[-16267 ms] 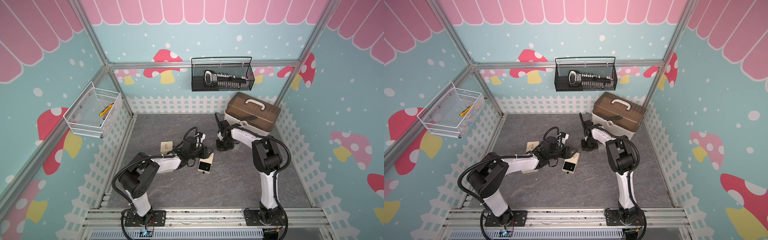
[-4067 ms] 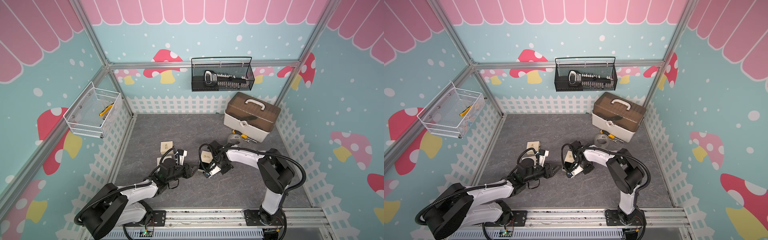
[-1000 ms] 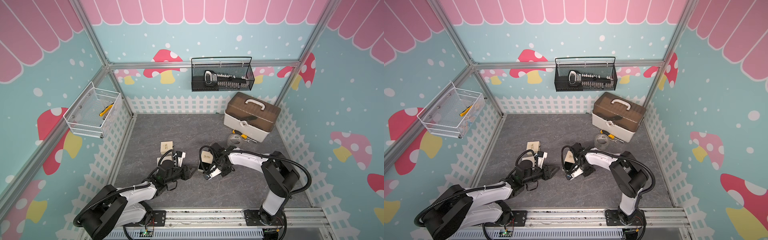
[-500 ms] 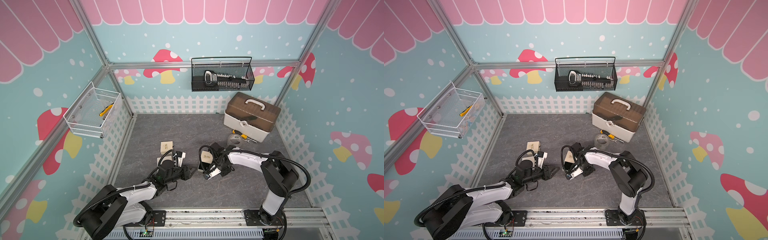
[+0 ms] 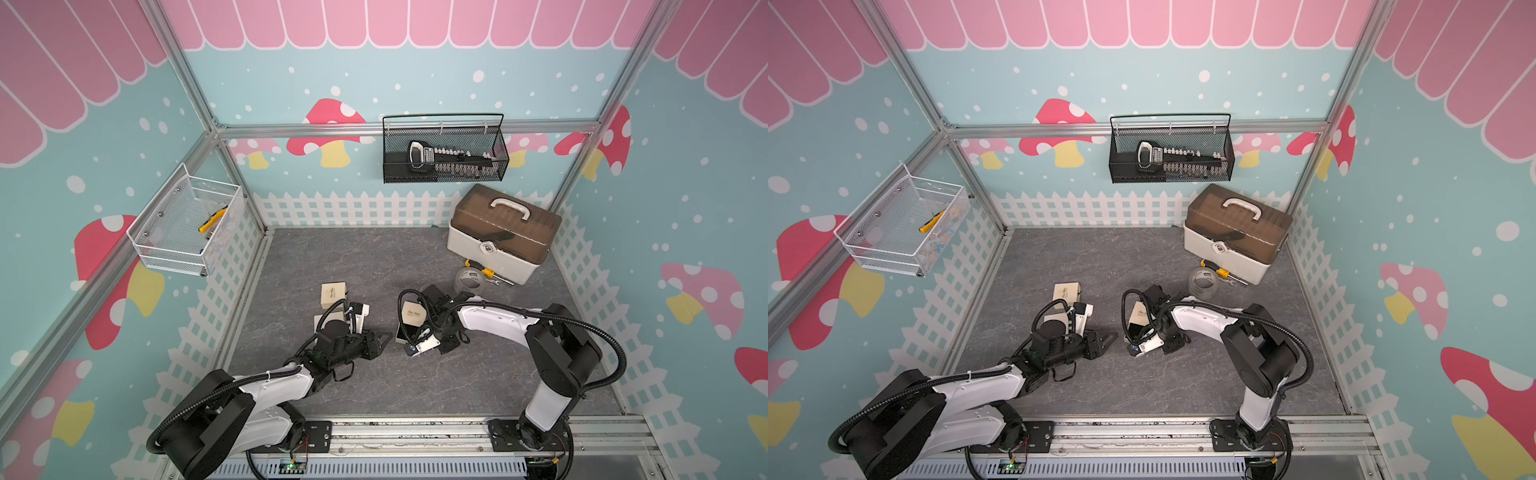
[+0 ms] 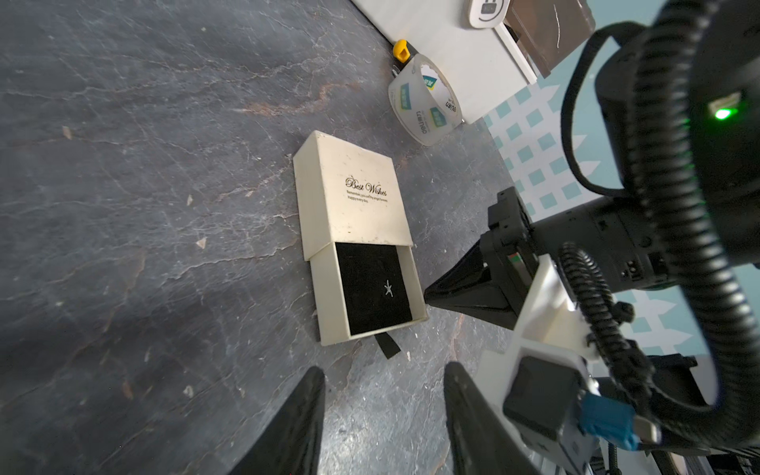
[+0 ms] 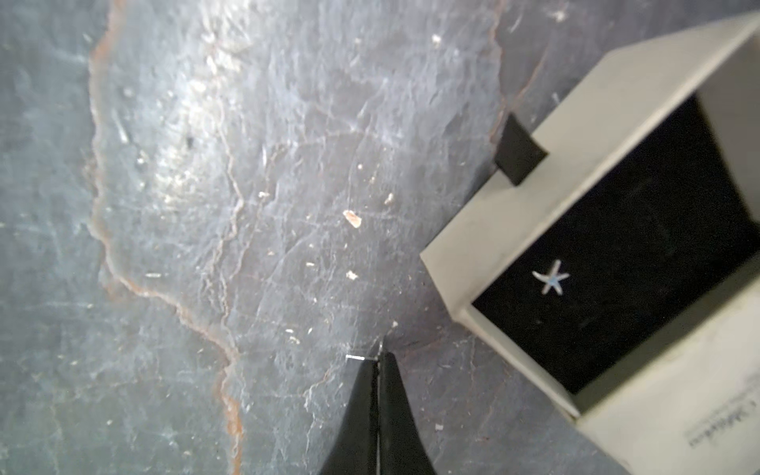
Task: Place the earrings into the drawer-style jewelry box
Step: Pick up the earring from the center of the board.
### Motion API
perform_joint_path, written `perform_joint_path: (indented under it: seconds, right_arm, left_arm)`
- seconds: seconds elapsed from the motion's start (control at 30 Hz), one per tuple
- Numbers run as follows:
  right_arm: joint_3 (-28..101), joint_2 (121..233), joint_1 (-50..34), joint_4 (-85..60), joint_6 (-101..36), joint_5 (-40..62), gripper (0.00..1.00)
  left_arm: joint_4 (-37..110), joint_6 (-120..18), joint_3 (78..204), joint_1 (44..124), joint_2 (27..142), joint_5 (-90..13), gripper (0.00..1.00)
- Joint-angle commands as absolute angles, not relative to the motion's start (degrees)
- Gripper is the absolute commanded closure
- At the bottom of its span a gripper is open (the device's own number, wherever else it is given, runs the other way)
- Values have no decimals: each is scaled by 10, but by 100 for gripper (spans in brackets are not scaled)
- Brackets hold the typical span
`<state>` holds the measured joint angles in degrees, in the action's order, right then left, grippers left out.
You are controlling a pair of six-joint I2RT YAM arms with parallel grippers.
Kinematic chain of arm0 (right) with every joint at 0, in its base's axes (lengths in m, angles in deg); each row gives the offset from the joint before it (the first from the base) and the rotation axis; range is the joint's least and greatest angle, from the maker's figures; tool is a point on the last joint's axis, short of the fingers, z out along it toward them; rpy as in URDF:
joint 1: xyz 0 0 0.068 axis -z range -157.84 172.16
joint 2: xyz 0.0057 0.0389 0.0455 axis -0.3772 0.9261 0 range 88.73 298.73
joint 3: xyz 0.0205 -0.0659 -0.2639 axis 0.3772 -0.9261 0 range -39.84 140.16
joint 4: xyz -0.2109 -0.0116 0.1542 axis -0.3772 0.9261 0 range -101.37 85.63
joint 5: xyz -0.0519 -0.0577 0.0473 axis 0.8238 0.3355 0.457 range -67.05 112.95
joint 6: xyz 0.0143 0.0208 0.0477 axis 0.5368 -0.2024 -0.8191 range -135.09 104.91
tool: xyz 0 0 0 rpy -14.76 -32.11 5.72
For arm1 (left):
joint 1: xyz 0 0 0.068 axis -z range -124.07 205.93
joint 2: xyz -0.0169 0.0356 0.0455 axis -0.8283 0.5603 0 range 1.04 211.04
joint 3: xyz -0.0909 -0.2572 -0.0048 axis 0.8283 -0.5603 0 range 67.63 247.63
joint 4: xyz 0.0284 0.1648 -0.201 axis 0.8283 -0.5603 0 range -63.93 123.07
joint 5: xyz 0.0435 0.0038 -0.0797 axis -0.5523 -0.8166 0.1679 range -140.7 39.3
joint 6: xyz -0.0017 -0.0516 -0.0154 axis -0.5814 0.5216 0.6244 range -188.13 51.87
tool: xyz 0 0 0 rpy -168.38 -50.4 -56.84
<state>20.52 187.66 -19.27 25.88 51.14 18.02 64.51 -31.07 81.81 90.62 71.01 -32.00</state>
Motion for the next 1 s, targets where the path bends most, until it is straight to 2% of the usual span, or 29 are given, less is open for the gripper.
perform_joint_path:
  seconds: [0.0, 0.37, 0.7, 0.97]
  right_arm:
    - [181, 1849, -199, 234, 476, 147, 100]
    - [111, 1776, -198, 134, 403, 121, 100]
    - [28, 1705, -199, -55, 315, 145, 100]
    - [23, 1717, -201, -143, 285, 181, 100]
  left_arm:
    - [641, -309, 824, 906, 713, -338, 52]
    - [658, -296, 835, 903, 739, -329, 52]
    - [680, -281, 853, 902, 780, -305, 52]
    - [717, -253, 874, 901, 836, -294, 52]
